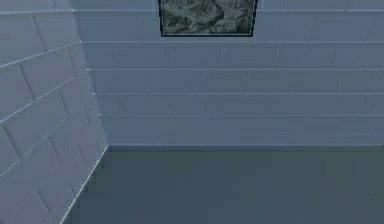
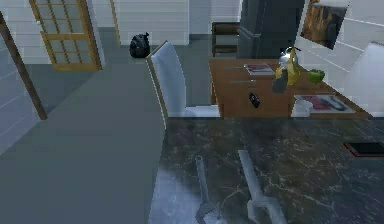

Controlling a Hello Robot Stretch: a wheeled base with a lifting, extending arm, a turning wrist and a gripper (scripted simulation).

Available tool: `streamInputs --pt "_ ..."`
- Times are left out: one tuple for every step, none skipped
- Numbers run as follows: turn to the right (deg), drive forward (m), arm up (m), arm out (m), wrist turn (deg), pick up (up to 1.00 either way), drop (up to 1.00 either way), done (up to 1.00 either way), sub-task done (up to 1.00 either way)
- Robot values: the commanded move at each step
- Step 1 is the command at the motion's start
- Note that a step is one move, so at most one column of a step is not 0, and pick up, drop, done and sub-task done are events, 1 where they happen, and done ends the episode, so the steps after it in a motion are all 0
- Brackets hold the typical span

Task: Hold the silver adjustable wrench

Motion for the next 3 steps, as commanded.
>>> streamInputs --pt "0.0 0.0 0.5 0.0 0.0 0.0 0.0 0.0 0.0" --pt "0.0 0.0 0.38 0.0 0.0 0.0 0.0 0.0 0.0" --pt "0.0 0.0 0.0 0.02 0.0 0.0 0.0 0.0 0.0"
